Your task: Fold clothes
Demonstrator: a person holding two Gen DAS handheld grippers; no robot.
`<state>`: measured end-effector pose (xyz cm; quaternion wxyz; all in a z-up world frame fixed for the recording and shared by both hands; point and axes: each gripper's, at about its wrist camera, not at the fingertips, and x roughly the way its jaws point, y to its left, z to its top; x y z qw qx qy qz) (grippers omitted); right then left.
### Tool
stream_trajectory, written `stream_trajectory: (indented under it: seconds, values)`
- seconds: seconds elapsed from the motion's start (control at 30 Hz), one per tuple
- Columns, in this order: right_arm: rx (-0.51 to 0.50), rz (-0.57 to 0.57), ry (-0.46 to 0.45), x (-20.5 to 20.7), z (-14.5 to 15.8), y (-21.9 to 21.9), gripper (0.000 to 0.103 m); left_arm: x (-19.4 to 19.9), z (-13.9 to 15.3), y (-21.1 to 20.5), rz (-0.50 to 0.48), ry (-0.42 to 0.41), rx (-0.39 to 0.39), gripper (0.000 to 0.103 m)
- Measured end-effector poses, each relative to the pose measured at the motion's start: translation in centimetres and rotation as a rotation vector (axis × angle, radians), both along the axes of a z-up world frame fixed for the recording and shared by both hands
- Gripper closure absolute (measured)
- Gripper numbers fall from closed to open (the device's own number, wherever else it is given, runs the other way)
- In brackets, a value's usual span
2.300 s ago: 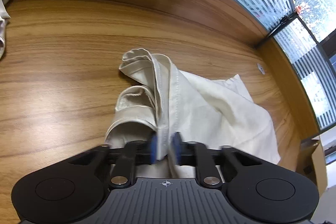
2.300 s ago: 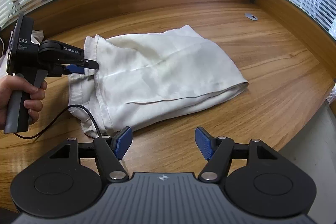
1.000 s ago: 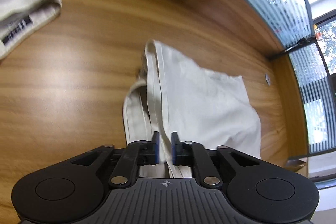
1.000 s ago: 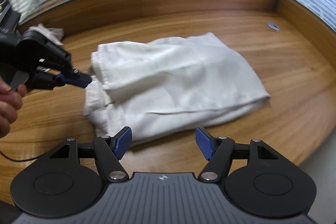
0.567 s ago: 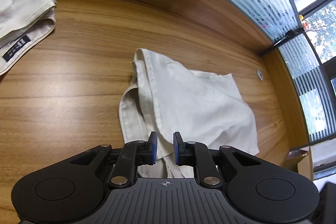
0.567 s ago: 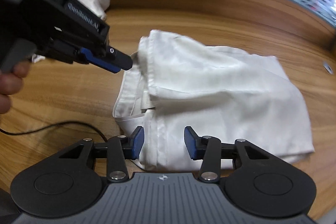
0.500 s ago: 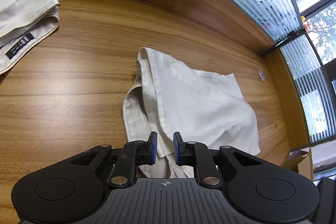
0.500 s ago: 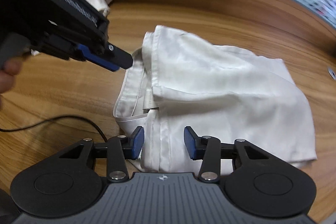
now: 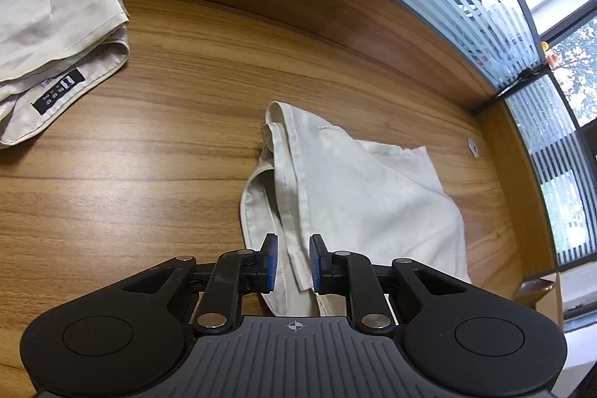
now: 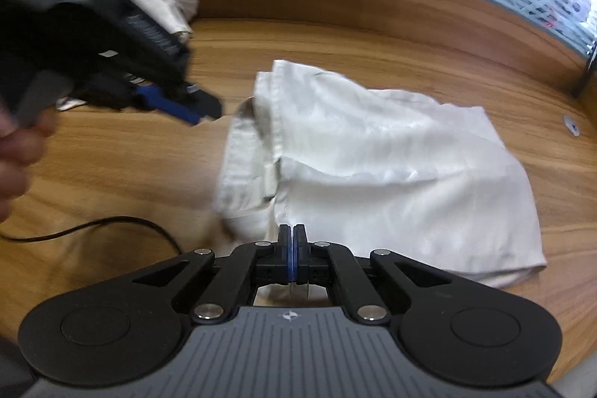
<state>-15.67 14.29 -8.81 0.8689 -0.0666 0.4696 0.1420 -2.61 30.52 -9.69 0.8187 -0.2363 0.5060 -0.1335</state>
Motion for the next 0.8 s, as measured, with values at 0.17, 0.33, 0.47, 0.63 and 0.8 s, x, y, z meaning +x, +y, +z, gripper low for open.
stream_trajectory:
  seconds: [0.17,0.33,0.47,0.63,0.8]
  values:
    - [0.023,0.057,0.015,-1.7,0.0,-1.2,0.083,-0.6,0.3,-1.0,-0.04,-0.01,0.006,0.08]
    - [0.025,0.035,-0.042,-0.8,2.6,-5.2,0.074,-2.2,0.7,-2.4,-0.071,-0.051,0.025,0.075]
    - [0.016,0.021,-0.059,1.8,3.9,-10.3,0.068,-3.6,0.7,-4.0,-0.085,-0.075,0.064,0.074]
    - [0.02,0.04,-0.043,7.3,3.6,-17.8,0.068,-5.6,0.7,-6.6,-0.041,-0.099,0.111,0.074]
    - [0.058,0.112,-0.009,14.5,2.6,-24.7,0.068,-8.2,1.2,-9.1,0.124,-0.075,0.131,0.072]
